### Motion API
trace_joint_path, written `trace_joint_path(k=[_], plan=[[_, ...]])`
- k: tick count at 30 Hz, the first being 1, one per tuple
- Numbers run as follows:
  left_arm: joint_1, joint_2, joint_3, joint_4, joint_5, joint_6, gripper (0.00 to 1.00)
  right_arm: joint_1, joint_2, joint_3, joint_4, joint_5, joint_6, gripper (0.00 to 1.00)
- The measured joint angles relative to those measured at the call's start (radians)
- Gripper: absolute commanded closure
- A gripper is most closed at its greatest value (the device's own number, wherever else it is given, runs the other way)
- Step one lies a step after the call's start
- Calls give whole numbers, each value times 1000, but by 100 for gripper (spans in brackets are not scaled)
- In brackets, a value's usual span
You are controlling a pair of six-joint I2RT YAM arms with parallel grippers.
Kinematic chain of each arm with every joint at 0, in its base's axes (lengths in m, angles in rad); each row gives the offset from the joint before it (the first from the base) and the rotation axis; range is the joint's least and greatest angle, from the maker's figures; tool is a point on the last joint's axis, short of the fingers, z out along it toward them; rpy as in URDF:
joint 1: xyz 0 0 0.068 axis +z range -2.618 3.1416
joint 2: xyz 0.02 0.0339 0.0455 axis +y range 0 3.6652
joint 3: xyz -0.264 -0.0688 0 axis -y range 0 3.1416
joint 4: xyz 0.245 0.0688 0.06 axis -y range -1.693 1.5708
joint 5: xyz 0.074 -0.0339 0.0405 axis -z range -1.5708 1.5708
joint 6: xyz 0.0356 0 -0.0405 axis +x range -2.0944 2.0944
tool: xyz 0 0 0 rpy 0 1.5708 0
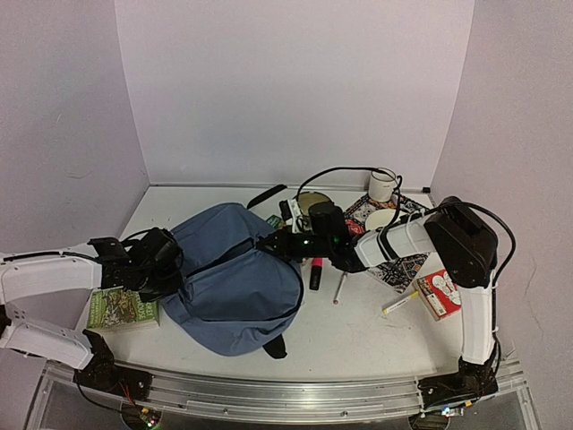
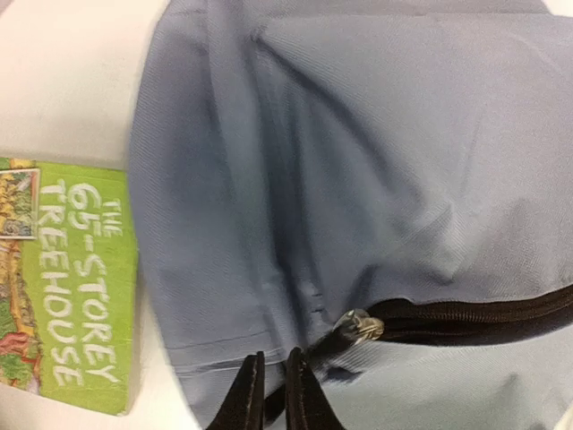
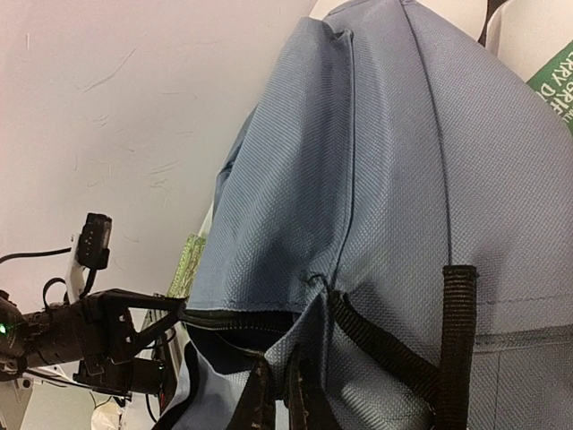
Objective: Pack the student bag
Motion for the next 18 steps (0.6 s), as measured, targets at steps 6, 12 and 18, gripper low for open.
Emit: trace_joint_path(k=[6,12,18], plan=[[11,2,51,-65,-54,86,52,-20,0,21,-20,-7,-9,100],[11,29,175,-48,-55,242,34,-23,0,22,-26,-11,-19,100],[12,134,274,19,-11,393,25,-22,0,26,-33,-13,-23,100]])
